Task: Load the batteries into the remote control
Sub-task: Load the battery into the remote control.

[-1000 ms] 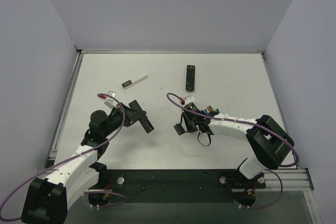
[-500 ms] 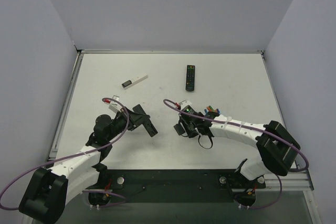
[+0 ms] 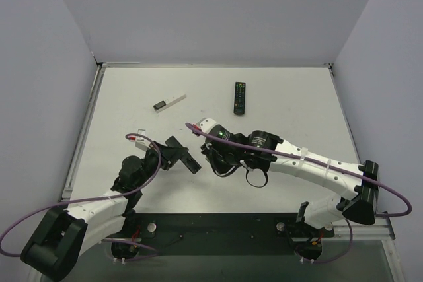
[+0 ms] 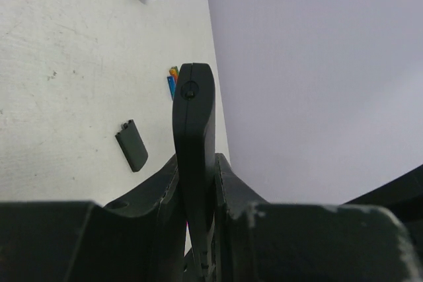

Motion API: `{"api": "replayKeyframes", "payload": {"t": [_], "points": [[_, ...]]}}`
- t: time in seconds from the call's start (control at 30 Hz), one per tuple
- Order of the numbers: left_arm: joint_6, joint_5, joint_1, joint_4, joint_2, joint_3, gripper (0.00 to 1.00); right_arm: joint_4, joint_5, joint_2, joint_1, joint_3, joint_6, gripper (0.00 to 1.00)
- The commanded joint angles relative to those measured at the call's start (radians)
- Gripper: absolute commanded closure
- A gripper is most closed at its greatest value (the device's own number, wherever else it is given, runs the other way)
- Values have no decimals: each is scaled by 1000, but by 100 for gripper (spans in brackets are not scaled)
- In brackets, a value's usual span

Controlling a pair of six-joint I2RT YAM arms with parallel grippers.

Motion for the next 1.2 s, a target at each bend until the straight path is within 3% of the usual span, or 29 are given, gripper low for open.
{"api": "replayKeyframes", "payload": {"t": [0.0, 0.4, 1.17], "points": [[-59, -53, -20, 145, -10, -6, 100, -162, -35, 60, 42, 118, 4, 100], [-97, -109, -57, 102, -91, -31, 100, -237, -39, 202, 56, 294, 35, 100], [-122, -169, -109, 50, -136, -43, 100, -263, -39, 294, 37, 376, 44, 100]]}}
